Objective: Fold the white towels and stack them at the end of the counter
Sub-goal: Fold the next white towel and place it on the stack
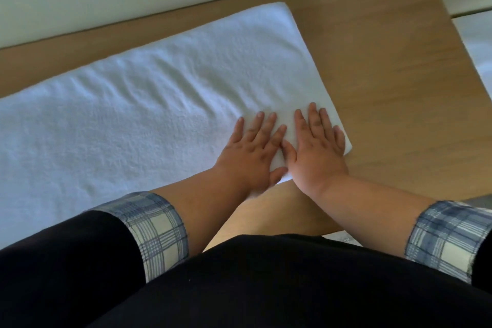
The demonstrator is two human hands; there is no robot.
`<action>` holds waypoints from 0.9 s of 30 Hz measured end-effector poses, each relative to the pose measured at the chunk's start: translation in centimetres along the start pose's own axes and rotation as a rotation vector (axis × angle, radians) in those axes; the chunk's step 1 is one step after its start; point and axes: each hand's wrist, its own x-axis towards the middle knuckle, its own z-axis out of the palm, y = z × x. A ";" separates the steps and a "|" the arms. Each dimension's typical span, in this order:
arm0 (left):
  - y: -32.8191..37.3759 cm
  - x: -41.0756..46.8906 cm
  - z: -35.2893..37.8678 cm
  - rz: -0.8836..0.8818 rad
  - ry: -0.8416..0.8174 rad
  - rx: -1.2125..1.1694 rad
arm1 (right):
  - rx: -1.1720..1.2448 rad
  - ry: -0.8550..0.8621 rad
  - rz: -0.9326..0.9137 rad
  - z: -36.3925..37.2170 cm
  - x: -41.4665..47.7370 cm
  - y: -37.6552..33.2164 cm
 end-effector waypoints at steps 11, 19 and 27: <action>-8.0 0.9 -2.1 -0.888 0.126 -0.325 | -0.155 -0.040 -0.229 -1.3 2.8 3.8; -4.1 11.3 -4.5 -0.590 0.128 -0.249 | -0.145 -0.037 -0.241 -1.6 3.3 3.7; -5.2 21.4 -8.0 -0.348 0.094 -0.110 | -0.095 -0.032 -0.299 -1.0 3.3 4.1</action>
